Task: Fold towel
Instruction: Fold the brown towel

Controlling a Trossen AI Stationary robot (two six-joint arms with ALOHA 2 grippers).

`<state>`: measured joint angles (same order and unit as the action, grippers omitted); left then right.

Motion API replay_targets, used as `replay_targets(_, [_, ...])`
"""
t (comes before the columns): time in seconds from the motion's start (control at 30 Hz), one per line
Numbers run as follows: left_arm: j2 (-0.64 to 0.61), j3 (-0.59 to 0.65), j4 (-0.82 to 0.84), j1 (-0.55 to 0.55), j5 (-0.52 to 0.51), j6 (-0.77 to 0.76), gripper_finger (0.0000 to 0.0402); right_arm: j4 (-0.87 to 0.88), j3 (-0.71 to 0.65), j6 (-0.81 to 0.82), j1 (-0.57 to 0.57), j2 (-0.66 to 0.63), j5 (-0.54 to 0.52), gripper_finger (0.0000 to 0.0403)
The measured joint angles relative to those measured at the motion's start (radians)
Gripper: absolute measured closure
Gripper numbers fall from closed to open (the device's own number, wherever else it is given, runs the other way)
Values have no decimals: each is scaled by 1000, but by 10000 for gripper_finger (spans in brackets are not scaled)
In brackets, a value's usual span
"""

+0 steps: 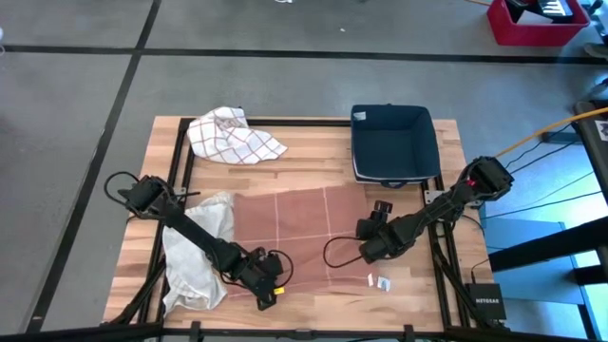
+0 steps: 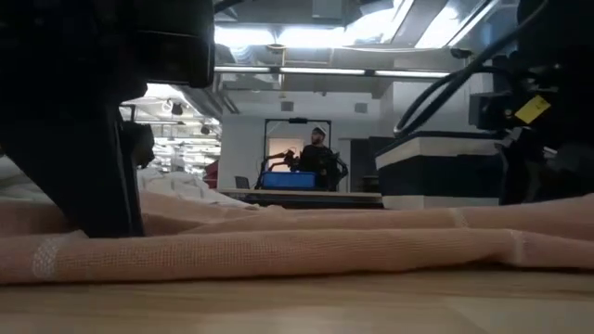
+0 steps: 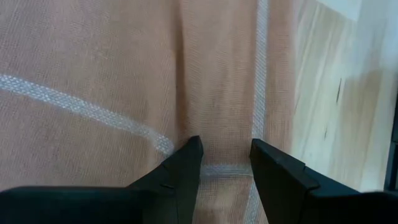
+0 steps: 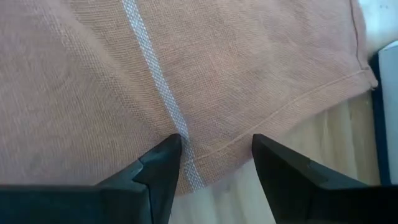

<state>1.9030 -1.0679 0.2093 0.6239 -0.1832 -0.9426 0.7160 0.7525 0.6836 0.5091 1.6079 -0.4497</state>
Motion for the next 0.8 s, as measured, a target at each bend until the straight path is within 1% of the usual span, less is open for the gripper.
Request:
replay_targets(0.1, [0,3,-63,-2,11,3,266,-12,3,-13,0,-15,4,199])
replay_targets(0.2, [0,-1,-135,-24,31,16,266,-7,40,-37,0,-27,10,199])
replay_targets(0.4, [-39,-94,-110,-52,23,137,271,28,172,-93,23,-62,112,199])
replay_targets(0.53, [-76,-181,18,-10,25,131,281,-4,244,-113,111,-84,139,199])
replay_targets(0.63, [-84,-216,152,50,20,81,290,-120,254,-113,205,-85,140,199])
replay_targets(0.73, [-78,-214,285,111,-29,-2,299,-277,224,-105,296,-69,139,199])
replay_targets(0.8, [-75,-214,378,139,-88,-42,305,-357,201,-92,344,-38,135,199])
